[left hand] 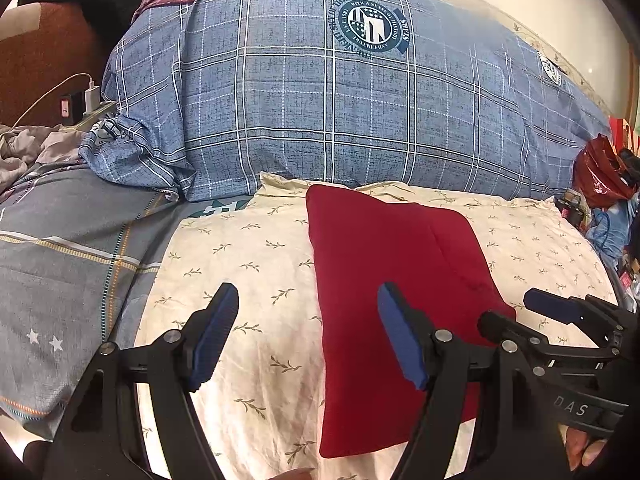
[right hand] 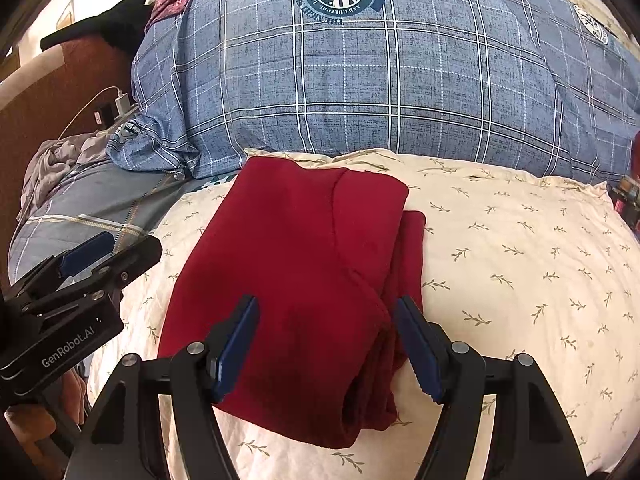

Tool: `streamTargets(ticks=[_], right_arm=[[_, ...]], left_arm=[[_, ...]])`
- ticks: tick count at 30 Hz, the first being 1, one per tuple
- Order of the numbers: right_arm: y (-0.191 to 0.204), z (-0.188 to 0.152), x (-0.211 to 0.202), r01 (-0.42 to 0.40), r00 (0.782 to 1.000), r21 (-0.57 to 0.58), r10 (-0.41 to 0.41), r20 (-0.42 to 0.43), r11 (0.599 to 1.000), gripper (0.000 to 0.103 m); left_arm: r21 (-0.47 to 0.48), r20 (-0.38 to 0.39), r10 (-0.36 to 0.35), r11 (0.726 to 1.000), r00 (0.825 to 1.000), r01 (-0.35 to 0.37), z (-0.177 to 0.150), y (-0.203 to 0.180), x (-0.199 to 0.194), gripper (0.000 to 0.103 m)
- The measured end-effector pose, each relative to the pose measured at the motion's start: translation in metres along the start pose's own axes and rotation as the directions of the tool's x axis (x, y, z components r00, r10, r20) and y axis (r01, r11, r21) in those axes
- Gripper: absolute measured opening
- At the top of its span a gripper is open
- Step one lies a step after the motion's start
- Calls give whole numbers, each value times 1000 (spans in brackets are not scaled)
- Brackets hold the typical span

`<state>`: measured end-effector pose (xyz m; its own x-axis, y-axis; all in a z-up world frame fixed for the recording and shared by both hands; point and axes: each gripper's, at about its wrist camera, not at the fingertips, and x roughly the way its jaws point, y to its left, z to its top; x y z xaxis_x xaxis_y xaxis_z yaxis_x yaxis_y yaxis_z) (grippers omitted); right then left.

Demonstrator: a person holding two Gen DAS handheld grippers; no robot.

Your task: Fold small clothes

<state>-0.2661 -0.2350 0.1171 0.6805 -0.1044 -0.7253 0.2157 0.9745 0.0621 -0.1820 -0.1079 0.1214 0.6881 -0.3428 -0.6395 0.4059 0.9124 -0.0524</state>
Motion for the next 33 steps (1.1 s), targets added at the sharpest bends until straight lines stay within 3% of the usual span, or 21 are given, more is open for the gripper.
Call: streamTargets(ticks=[33], right_arm=[[3,4,9,-21,999,4,21,-25,1000,72]], left_arm=[[17,3,21,1000,1000,-21,3,-1,4,72]])
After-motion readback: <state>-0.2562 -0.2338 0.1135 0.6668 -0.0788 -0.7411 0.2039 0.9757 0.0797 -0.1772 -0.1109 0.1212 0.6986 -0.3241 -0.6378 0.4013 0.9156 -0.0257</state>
